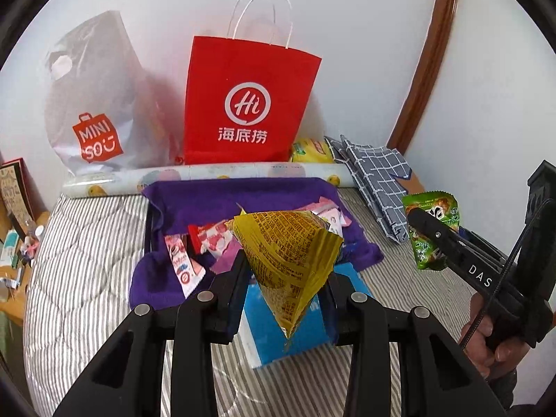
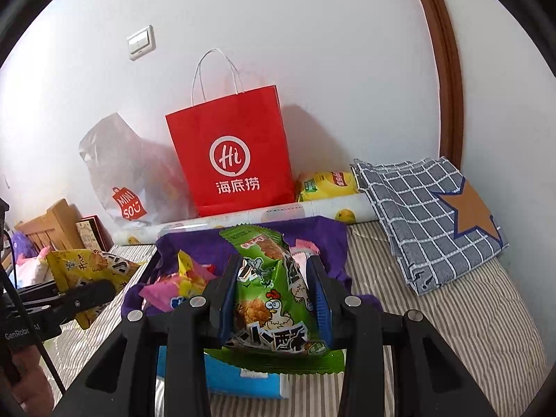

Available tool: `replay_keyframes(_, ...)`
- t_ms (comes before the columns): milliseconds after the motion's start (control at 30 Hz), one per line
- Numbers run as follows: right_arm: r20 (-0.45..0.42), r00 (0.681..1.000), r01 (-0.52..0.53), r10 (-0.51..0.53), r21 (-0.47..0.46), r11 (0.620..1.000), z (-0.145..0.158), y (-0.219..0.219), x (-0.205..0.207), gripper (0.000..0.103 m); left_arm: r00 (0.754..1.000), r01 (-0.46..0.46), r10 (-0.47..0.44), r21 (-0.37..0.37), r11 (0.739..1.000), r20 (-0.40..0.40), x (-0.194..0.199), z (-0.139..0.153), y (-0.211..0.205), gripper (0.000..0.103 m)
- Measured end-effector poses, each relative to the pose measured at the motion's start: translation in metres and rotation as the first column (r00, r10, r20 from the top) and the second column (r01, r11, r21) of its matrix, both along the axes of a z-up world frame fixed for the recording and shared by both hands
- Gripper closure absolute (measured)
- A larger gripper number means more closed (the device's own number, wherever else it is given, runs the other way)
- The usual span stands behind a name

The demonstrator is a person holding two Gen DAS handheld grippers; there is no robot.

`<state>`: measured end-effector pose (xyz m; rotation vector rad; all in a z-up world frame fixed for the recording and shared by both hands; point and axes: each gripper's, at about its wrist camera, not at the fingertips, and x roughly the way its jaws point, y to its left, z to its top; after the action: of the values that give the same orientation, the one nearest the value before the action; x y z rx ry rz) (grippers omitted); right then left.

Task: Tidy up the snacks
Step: 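Carry the yellow bag with the left tool while the right tool carries the green bag to the towel, then lower the yellow bag onto the towel with the left tool while the right tool lowers the green bag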

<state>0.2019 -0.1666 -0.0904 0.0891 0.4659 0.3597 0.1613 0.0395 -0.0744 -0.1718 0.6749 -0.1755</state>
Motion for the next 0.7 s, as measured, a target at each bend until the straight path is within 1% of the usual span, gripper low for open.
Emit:
replay_keyframes(300,0.029,1.0,-0.01,0.011,-0.018,1.0,0.014,0.011,0.012,0.067,1.0,0.002,-0.002,0.009,1.0,0.01,0.016,0.01,0.004,0.066)
replay_keyframes(567,0.041,0.999,-0.025,0.026,-0.027,0.999,0.024,0.021,0.026,0.067,1.0,-0.006,0.006,0.003,1.0,0.01,0.03,0.018,0.014,0.066)
replay_keyframes(700,0.045,0.999,-0.03,0.031,-0.024,0.999,0.029,0.025,0.034,0.067,1.0,-0.012,0.012,-0.012,1.0,0.004,0.04,0.021,0.023,0.066)
